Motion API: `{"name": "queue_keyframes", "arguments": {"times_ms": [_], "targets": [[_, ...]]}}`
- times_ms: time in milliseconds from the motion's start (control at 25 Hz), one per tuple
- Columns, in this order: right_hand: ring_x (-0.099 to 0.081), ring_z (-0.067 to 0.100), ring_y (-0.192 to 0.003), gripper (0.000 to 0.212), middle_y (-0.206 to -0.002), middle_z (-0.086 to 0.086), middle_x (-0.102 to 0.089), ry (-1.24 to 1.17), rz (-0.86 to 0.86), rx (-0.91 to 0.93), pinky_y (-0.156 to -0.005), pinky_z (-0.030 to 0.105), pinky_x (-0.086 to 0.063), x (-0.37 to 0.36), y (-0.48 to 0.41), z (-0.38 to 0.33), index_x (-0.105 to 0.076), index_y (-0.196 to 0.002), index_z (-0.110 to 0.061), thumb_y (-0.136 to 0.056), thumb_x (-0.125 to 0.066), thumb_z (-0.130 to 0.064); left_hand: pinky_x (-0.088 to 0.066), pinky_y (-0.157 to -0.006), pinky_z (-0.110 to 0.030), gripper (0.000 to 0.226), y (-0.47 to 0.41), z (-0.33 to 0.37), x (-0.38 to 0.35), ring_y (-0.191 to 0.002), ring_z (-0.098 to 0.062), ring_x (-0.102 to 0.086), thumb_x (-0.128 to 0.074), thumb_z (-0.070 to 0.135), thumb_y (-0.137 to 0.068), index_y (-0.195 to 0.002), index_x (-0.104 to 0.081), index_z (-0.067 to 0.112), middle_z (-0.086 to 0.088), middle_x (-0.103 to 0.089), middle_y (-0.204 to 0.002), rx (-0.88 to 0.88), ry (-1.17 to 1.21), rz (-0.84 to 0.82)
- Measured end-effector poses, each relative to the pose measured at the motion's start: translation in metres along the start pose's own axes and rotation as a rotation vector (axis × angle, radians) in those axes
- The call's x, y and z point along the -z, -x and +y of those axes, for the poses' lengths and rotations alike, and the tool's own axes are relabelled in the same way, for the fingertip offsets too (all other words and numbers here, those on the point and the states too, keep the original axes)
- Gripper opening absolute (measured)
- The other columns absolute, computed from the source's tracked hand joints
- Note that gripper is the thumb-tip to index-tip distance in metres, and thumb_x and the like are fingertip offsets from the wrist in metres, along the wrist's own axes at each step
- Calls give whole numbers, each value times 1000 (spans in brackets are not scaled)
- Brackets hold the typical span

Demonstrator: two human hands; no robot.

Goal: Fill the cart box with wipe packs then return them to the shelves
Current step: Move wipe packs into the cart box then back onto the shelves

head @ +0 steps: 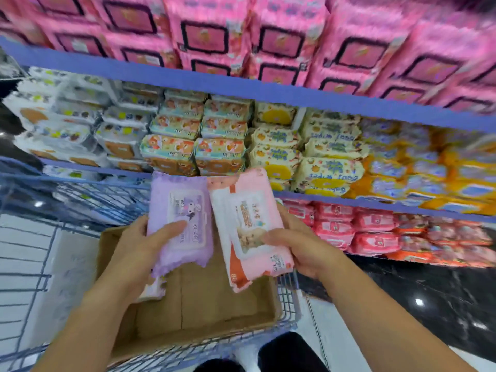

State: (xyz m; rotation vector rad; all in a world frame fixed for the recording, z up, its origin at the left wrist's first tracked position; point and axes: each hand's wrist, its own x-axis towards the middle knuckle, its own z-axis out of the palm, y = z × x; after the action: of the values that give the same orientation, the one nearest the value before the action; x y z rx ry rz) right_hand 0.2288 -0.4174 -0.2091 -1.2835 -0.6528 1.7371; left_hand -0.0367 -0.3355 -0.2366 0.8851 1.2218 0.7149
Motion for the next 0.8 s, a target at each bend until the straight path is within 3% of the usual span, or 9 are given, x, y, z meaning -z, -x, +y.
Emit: {"name": "queue_keyframes", "arguments": {"times_ms": [80,120,200,280,400,560,720,800], "targets": [[-75,23,-87,64,-110,2,-77,9,81,73,-59,32,-59,6,34,-34,-56,-125,-30,-68,-65,-2,-63,-59,-29,42,9,38,-32,-75,-21,-78,-84,24,-73,-109,-71,9,-11,-80,-99,-74,6,-61],[-75,24,-85,64,-111,5,-76,10,122,106,-58,31,-59,14,50,-50,-57,-125,-30,-67,-66,-4,-62,-59,-29,49,14,58,-50,-75,-21,-78,-89,31,-68,-109,-70,10,-7,-81,-95,-113,-5,-99],[-74,25,-81,68,-114,9,-75,17,177,194,-54,30,-57,30,84,-85,-57,-125,-27,-62,-73,-9,-63,-71,-40,79,24,94,-87,-84,-31,-78,-96,44,-45,-112,-70,13,-9,-80,-101,-201,-45,-177],[-74,24,-75,75,-112,9,-75,22,180,303,-51,28,-56,49,112,-116,-57,-127,-24,-55,-76,-14,-60,-75,-46,72,38,125,-122,-84,-38,-75,-90,36,-49,-114,-69,11,-17,-78,-107,-270,-55,-223],[-72,23,-72,70,-109,10,-75,58,176,444,-50,26,-54,78,155,-164,-63,-121,-23,-52,-73,-18,-58,-49,-34,52,60,164,-177,-61,-31,-70,-85,24,-66,-112,-69,8,-27,-75,-101,-370,-69,-267],[-72,21,-69,66,-103,7,-76,99,150,561,-50,25,-54,129,206,-213,-64,-118,-21,-52,-71,-19,-50,-36,-27,54,88,205,-254,-46,-24,-67,-86,22,-63,-111,-67,4,-31,-73,-97,-480,-56,-272],[-72,19,-69,64,-101,6,-77,153,124,645,-51,24,-53,195,240,-259,-64,-117,-20,-53,-71,-20,-58,-47,-36,72,109,230,-340,-57,-34,-70,-86,38,-47,-110,-69,9,-26,-77,-98,-530,-32,-306],[-73,22,-73,65,-104,8,-77,179,136,657,-53,27,-55,232,253,-281,-63,-120,-18,-56,-72,-19,-62,-64,-47,78,114,237,-383,-70,-38,-75,-93,40,-40,-110,-71,11,-22,-78,-100,-556,-41,-295]]}}
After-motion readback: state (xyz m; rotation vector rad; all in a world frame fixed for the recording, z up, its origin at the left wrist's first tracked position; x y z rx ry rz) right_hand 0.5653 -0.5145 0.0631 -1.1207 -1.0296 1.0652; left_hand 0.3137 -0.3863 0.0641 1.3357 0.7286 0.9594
